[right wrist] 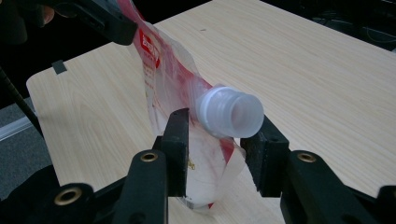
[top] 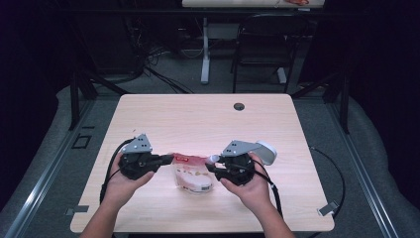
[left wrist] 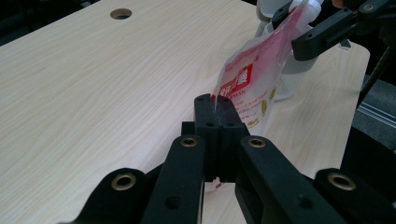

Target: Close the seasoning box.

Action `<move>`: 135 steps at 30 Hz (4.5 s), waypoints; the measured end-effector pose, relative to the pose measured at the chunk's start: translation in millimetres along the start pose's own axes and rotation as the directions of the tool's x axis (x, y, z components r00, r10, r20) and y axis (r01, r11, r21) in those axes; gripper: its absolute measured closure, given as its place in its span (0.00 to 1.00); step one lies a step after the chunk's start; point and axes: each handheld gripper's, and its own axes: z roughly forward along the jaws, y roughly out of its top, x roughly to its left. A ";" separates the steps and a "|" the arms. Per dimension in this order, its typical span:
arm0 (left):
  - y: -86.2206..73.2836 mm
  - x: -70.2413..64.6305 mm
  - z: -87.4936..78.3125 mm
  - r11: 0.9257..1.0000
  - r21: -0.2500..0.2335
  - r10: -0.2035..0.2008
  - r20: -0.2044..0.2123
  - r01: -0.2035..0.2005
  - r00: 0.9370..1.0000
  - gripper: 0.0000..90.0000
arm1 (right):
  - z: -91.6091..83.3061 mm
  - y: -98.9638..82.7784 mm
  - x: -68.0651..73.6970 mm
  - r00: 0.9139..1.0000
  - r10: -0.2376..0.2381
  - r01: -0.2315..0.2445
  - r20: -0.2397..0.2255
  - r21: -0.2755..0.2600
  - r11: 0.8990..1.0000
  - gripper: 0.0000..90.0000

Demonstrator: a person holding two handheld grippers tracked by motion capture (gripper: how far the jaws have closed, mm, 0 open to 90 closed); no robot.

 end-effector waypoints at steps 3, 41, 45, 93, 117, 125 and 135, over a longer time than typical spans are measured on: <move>1.4 -3.8 2.5 1.000 -0.002 0.006 0.006 -0.006 1.000 1.00 | -3.6 -3.7 -2.2 1.000 0.008 -0.008 0.006 -0.008 1.000 0.70; 0.4 12.3 -26.7 0.997 -0.044 -0.063 0.004 0.063 0.998 0.76 | -37.4 38.4 -0.3 0.989 -0.126 0.130 -0.082 0.040 0.991 0.61; -0.2 13.6 -25.1 0.997 -0.043 -0.067 0.005 0.067 0.998 0.76 | -32.4 44.7 1.4 0.984 -0.155 0.159 -0.085 0.038 0.987 0.60; -6.0 24.8 -27.1 0.996 -0.027 -0.086 -0.033 0.086 0.996 0.76 | 50.6 83.0 27.7 0.951 -0.225 0.281 -0.214 0.281 0.918 0.85; -6.6 25.1 -24.7 0.996 -0.017 -0.085 -0.034 0.085 0.996 0.74 | 62.8 81.5 27.8 0.947 -0.221 0.293 -0.231 0.347 0.891 0.94; -7.0 25.3 -23.6 0.996 -0.017 -0.085 -0.037 0.084 0.996 0.73 | 62.3 81.5 27.4 0.944 -0.236 0.307 -0.233 0.347 0.886 0.99; -7.5 25.3 -22.1 0.996 -0.014 -0.084 -0.033 0.084 0.996 0.72 | 58.2 79.8 23.8 0.940 -0.242 0.314 -0.239 0.334 0.889 1.00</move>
